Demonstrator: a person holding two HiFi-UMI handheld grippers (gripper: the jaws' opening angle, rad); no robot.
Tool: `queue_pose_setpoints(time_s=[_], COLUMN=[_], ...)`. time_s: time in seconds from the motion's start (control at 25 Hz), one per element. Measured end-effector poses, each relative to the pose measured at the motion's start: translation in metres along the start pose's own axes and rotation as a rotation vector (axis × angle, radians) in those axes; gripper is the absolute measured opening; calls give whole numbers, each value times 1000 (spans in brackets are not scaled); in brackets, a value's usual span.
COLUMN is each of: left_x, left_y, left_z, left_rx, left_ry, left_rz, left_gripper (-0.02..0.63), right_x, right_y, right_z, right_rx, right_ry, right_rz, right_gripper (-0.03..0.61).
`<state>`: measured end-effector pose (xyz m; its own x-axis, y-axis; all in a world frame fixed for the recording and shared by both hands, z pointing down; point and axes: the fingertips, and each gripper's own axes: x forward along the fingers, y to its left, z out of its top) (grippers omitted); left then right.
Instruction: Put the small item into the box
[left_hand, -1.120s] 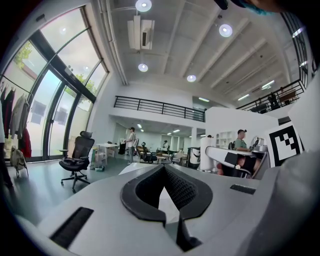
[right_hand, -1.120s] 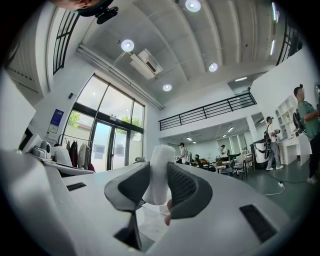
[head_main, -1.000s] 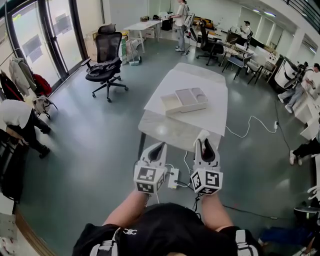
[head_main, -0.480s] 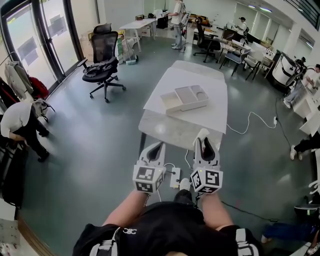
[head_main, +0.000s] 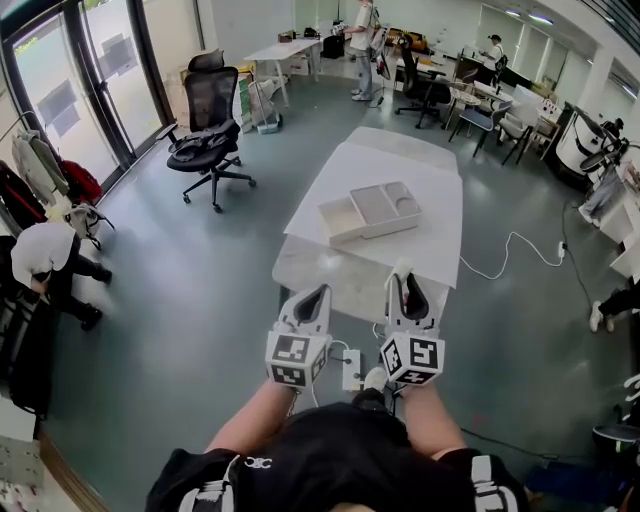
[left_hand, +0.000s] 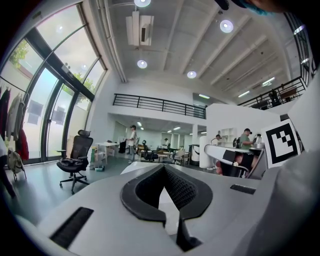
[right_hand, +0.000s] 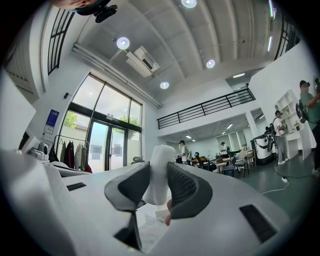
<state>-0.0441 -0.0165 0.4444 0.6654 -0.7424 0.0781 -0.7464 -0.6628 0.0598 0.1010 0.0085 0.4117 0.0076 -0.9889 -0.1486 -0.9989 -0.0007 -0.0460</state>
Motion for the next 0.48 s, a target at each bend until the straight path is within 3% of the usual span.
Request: queue_pose_setpoints(time_s=[0.48], left_x=[111], left_y=[6], left_z=[1], left_rx=[-3], left_ry=[49], left_rz=[53], left_gripper=[5], right_x=[102], right_y=[-69], right_z=[-21], right_rx=[28], right_ry=[45], right_rz=[62], right_gripper=[107])
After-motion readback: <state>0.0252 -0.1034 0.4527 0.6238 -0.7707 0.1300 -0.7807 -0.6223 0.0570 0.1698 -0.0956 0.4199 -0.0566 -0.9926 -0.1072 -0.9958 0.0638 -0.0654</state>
